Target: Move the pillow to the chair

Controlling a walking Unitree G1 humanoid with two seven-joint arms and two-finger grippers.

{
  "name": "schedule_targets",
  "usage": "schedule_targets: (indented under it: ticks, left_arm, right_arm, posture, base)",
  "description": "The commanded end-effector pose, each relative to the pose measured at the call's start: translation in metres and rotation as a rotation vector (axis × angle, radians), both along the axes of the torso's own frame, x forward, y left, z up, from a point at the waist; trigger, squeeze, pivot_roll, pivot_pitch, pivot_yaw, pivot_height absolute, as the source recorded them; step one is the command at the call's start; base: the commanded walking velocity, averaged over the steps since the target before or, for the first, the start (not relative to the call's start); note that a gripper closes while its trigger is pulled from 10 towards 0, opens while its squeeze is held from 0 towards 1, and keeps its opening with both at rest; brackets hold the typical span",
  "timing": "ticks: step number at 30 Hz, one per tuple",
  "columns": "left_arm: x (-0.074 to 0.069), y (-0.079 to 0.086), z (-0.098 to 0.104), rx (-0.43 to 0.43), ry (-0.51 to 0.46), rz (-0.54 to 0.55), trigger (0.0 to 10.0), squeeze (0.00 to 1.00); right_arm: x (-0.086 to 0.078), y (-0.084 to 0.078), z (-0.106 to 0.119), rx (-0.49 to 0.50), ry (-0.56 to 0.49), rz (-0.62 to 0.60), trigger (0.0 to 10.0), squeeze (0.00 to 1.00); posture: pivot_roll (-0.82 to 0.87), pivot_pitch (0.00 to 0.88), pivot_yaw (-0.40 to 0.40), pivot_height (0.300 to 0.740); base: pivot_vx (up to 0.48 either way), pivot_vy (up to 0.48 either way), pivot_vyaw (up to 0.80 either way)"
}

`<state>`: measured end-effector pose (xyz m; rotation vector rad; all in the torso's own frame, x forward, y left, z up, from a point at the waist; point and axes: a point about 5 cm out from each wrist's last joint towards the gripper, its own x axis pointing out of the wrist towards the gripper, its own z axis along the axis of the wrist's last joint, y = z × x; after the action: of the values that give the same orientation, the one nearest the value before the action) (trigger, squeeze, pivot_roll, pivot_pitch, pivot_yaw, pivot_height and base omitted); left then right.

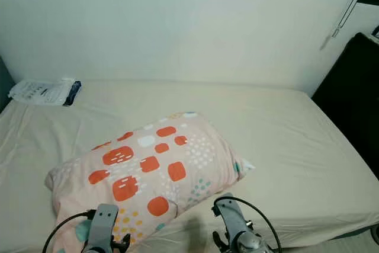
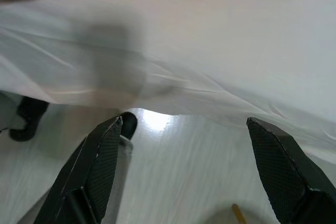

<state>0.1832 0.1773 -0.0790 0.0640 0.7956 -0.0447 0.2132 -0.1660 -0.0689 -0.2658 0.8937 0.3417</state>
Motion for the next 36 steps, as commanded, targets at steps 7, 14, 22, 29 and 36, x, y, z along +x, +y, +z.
schedule_targets:
  ticks: [7,14,22,29,36]
  left_arm:
    - [0.002,-0.013,0.0,-0.002,0.002,-0.063,10.0,0.0]
    - [0.003,-0.014,0.0,0.004,-0.002,-0.087,10.0,0.0]
    - [0.004,-0.013,0.001,0.004,-0.005,-0.094,10.0,0.0]
    - [0.004,-0.013,0.001,0.007,-0.011,-0.093,10.0,0.0]
    - [0.003,-0.013,0.001,0.007,-0.01,-0.104,10.0,0.0]
  right_arm:
    - [0.001,0.002,0.001,0.028,-0.02,0.013,10.0,0.0]
    - [-0.003,0.002,0.0,0.049,-0.01,0.022,10.0,0.0]
    - [-0.005,0.006,-0.001,0.075,-0.003,0.048,10.0,0.0]
    - [-0.004,0.01,0.0,0.098,-0.009,0.06,10.0,0.0]
    - [-0.004,0.01,0.0,0.09,-0.012,0.076,10.0,0.0]
  posture:
    - [0.1,0.0,-0.143,0.74]
    - [0.11,0.0,-0.144,0.74]
    - [0.11,0.0,-0.147,0.74]
    - [0.11,0.0,-0.147,0.74]
    - [0.11,0.0,-0.143,0.74]
  base:
    - [0.0,0.0,0.0]
    - [0.0,0.0,0.0]
    - [0.0,0.0,0.0]
    - [0.0,0.0,0.0]
    - [0.0,0.0,0.0]
